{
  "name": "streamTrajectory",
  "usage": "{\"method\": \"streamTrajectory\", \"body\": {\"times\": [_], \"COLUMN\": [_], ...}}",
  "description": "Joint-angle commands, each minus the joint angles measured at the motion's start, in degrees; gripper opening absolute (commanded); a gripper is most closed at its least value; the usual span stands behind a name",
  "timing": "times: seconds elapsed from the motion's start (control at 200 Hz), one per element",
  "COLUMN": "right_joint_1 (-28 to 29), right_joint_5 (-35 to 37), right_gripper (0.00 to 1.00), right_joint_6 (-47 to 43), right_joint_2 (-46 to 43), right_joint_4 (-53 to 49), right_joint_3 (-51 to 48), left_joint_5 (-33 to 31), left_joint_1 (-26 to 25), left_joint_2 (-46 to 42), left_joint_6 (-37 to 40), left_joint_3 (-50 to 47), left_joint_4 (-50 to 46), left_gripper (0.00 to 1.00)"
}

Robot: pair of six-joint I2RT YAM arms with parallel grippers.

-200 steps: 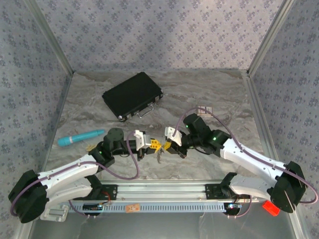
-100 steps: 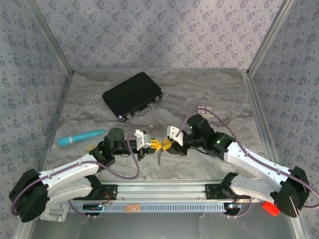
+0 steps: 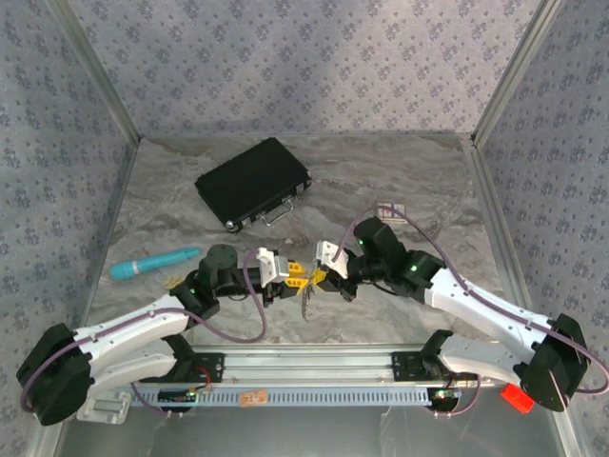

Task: Put the keys on the keyring

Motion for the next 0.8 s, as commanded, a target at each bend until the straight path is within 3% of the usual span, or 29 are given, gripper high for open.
{"method": "streamTrajectory", "body": {"times": [0.0, 0.22, 0.59, 0.77, 0.795], "right_joint_1": [1.03, 3.74, 6.78, 6.71, 6.67], "right_joint_5": [4.70, 8.75, 10.73, 9.78, 9.90], "right_gripper": [0.00, 0.00, 0.00, 0.00, 0.05], "right_joint_6": [-5.94, -10.75, -11.81, -10.36, -9.81], "right_joint_2": [1.72, 5.17, 8.14, 7.16, 6.63], "right_joint_4": [-9.50, -16.55, -16.63, -13.40, -12.68], "right_joint_3": [5.38, 11.12, 14.54, 13.49, 12.84], "left_joint_5": [-1.28, -0.16, 1.17, 1.54, 1.57], "left_joint_1": [-0.30, -0.34, -0.29, -0.28, -0.27], "left_joint_2": [-1.16, -0.39, 0.84, 0.53, 0.44], "left_joint_6": [3.90, 5.31, 5.57, 6.10, 6.04], "left_joint_3": [2.70, 4.13, 4.80, 4.45, 4.23], "left_joint_4": [-6.46, -9.22, -9.23, -8.82, -8.36], "left_gripper": [0.25, 0.23, 0.16, 0.00, 0.00]}}
